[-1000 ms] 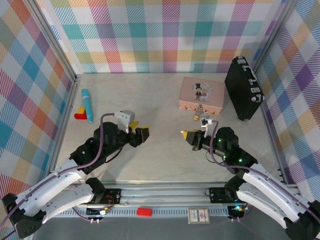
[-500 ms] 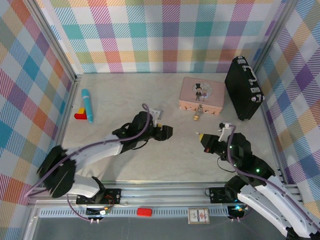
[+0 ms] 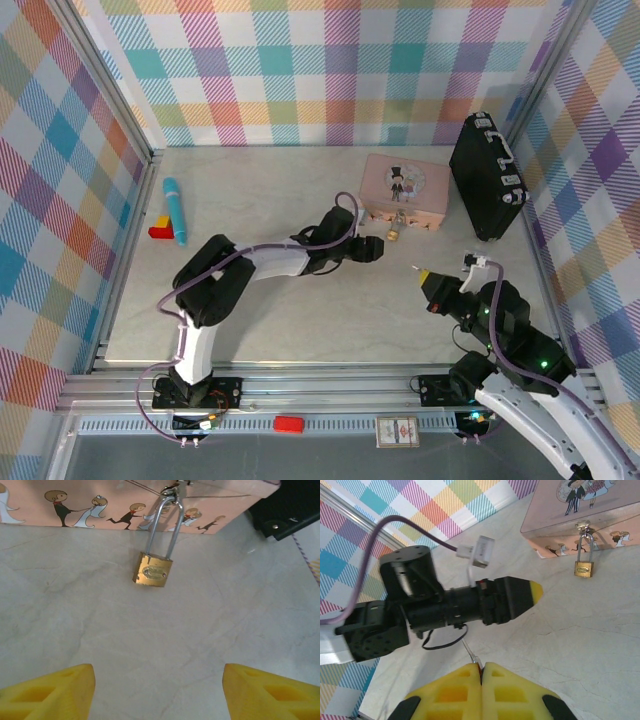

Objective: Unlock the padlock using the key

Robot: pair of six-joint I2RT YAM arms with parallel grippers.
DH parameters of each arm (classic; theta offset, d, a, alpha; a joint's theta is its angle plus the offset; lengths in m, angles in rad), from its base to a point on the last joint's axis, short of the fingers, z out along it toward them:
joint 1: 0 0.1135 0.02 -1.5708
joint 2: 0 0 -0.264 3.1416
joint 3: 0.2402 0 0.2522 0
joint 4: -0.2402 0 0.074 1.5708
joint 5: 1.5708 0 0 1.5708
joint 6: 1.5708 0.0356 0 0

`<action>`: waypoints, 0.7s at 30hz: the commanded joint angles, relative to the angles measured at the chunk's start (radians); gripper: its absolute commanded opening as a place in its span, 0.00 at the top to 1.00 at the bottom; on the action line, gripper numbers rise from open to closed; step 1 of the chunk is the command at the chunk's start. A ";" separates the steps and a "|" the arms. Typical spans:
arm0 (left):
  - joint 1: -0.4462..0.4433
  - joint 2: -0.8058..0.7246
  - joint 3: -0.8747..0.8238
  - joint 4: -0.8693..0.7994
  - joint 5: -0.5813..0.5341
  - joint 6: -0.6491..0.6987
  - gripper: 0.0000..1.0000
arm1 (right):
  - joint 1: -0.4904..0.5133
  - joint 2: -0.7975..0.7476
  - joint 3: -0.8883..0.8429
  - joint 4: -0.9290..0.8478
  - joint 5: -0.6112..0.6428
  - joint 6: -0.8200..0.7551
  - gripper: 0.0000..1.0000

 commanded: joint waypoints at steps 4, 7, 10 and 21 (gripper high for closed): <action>-0.014 0.125 0.154 0.027 -0.003 0.008 0.34 | 0.005 -0.030 -0.020 0.009 0.005 -0.002 1.00; -0.018 0.180 0.215 0.022 -0.003 0.019 0.35 | 0.005 -0.041 -0.027 0.010 -0.002 -0.006 1.00; -0.023 0.230 0.276 -0.002 -0.025 0.030 0.36 | 0.005 -0.049 -0.032 0.008 -0.005 -0.007 1.00; -0.029 0.369 0.445 -0.064 -0.096 0.038 0.42 | 0.005 -0.084 -0.051 0.008 -0.017 -0.005 1.00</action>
